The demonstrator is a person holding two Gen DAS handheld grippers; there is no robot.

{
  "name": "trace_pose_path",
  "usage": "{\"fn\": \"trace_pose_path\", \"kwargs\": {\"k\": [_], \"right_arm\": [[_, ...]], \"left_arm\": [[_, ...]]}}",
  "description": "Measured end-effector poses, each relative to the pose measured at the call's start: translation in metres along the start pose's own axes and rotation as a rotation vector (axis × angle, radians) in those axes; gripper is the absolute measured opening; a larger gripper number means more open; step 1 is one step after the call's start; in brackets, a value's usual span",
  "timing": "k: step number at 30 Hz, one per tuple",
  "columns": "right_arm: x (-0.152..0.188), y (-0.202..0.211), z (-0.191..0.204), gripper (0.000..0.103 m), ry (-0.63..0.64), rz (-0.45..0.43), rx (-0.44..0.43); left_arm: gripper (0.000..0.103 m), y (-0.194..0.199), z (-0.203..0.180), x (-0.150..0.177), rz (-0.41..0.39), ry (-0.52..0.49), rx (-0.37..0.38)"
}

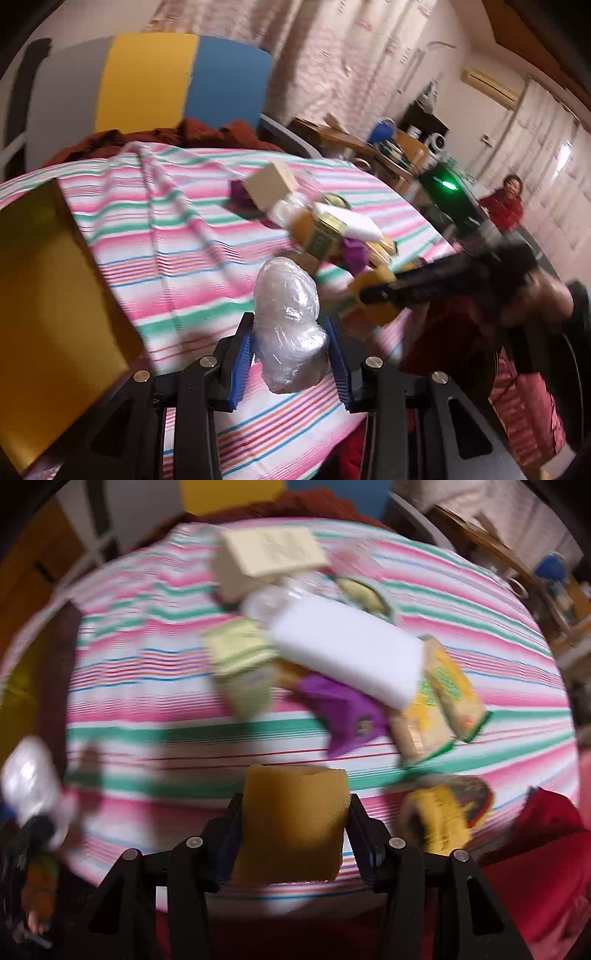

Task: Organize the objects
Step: 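Carry both items to the gold tray and open both tools to release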

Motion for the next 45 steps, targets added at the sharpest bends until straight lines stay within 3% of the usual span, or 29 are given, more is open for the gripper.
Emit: {"fn": "trace_pose_path", "kwargs": {"k": [4, 8, 13, 20, 23, 25, 27, 32, 35, 45], "right_arm": [[-0.001, 0.027, 0.032, 0.054, 0.071, -0.111, -0.089], [-0.030, 0.052, 0.081, 0.054, 0.133, -0.222, -0.187], [-0.052, 0.059, 0.153, 0.054, 0.194, -0.310, -0.304], [-0.067, 0.061, 0.254, 0.054, 0.321, -0.321, -0.437], [-0.069, 0.049, 0.297, 0.057, 0.367, -0.293, -0.511], [-0.067, 0.041, 0.319, 0.068, 0.392, -0.264, -0.553], [-0.061, 0.038, 0.332, 0.072, 0.416, -0.243, -0.583], [-0.044, 0.039, 0.333, 0.078, 0.431, -0.254, -0.566], [-0.038, 0.042, 0.328, 0.082, 0.428, -0.288, -0.531], [-0.030, 0.065, 0.314, 0.097, 0.435, -0.492, -0.352]], "left_arm": [[0.038, 0.024, 0.025, -0.006, -0.051, 0.063, -0.077], [0.038, 0.058, 0.061, -0.007, -0.108, 0.143, -0.182], [0.038, 0.102, 0.118, 0.004, -0.159, 0.257, -0.356], [0.038, 0.144, 0.178, 0.033, -0.186, 0.392, -0.594], [0.046, 0.154, 0.195, 0.047, -0.187, 0.453, -0.660], [0.051, 0.157, 0.202, 0.053, -0.185, 0.488, -0.677], [0.054, 0.163, 0.208, 0.060, -0.190, 0.517, -0.707], [0.054, 0.179, 0.213, 0.065, -0.234, 0.563, -0.732], [0.054, 0.185, 0.206, 0.059, -0.258, 0.538, -0.752], [0.054, 0.186, 0.193, 0.047, -0.263, 0.487, -0.783]]}}
Point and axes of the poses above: each gripper's, at about its wrist camera, not at the fingertips, and y roughly against the way its jaws point, z to its left, x to its underside, the point moved 5 cm from there along -y, roughly the way its jaws point, and after that the axes turned 2 degrees about y, right-handed, at the moved point
